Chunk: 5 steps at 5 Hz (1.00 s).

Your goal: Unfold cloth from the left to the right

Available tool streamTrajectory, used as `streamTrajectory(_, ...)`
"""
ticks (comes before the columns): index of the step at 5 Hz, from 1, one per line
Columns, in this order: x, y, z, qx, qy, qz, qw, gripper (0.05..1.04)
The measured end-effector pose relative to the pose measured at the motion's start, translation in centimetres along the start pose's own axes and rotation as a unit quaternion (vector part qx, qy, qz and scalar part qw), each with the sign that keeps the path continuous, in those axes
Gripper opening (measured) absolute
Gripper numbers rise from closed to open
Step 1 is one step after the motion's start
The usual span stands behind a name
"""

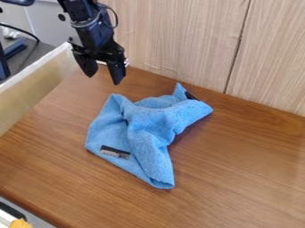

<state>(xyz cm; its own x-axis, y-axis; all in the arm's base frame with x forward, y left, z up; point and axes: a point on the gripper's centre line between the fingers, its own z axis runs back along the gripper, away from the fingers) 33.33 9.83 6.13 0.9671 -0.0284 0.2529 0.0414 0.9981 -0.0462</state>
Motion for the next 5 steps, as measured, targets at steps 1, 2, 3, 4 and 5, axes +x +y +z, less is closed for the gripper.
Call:
streamTrajectory(1, -0.7, -0.1, -1.1, -0.006, 0.017, 0.002, 0.9998, 0.999)
streamTrajectory(2, -3.0, -2.4, -2.8, -0.010, 0.047, -0.032, 0.9983, 1.000)
streamTrajectory(3, -4.8, -4.2, -2.9, -0.013, 0.052, -0.062, 0.9966, 1.000)
streamTrajectory(4, -5.8, -5.4, -3.5, -0.017, 0.058, -0.080, 0.9950, 0.999)
streamTrajectory(5, -5.2, -6.2, -3.9, -0.022, 0.044, -0.102, 0.9936, 0.999)
